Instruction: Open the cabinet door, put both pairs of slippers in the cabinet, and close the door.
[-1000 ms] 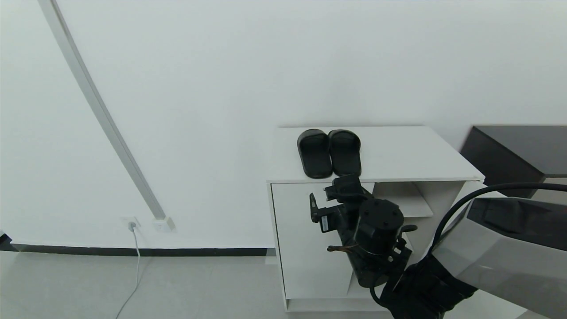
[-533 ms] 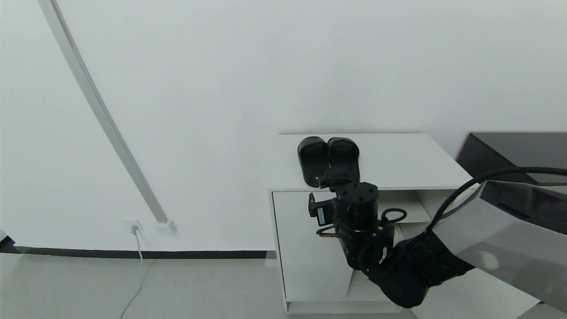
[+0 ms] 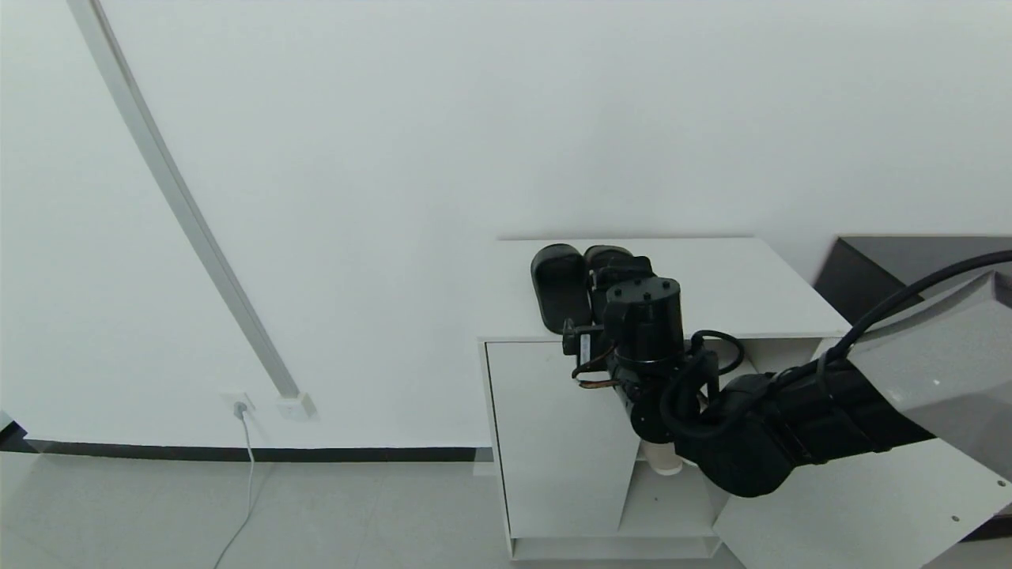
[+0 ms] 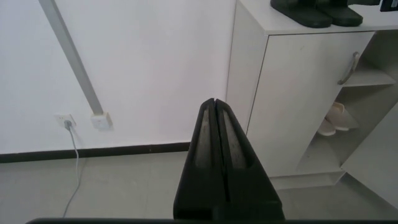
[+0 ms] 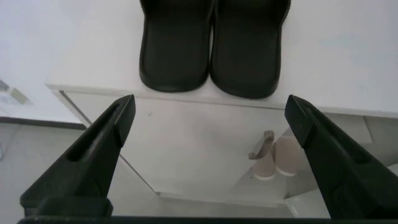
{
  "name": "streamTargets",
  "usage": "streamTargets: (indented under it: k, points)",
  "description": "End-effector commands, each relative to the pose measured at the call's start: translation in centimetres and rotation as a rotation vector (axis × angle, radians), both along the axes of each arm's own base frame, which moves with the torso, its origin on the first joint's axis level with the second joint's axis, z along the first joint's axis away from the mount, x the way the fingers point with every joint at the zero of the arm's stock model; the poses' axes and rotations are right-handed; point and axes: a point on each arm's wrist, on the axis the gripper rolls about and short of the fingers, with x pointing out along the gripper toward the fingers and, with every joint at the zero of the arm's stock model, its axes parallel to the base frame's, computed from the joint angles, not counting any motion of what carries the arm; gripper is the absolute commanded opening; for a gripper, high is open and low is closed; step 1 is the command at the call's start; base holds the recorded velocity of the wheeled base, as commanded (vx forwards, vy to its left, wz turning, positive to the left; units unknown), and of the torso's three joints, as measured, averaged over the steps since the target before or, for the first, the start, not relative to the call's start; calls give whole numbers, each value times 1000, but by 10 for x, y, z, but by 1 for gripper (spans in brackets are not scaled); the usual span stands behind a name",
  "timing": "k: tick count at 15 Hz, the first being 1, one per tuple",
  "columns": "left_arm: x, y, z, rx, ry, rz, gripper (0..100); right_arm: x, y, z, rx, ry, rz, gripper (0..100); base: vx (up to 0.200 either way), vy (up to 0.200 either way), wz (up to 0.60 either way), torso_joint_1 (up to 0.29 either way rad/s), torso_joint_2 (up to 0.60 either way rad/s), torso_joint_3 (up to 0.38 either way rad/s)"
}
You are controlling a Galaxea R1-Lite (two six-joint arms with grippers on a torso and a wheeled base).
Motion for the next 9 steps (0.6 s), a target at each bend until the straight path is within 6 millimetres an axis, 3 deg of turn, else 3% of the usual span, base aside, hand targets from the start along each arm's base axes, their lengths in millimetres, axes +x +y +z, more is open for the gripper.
streamTargets:
  k: [1, 2, 9]
  points:
    - [0, 0, 0, -1, 1, 0, 0, 5, -2, -4, 3, -3, -10, 100, 0, 0, 0, 0, 0, 0]
    - [0, 0, 0, -1, 1, 0, 0, 9, -2, -6, 8, -10, -18, 100, 0, 0, 0, 0, 0, 0]
    - [0, 0, 0, -1, 1, 0, 0, 16, -5, -13, 5, -9, -22, 100, 200, 0, 0, 1, -1, 2]
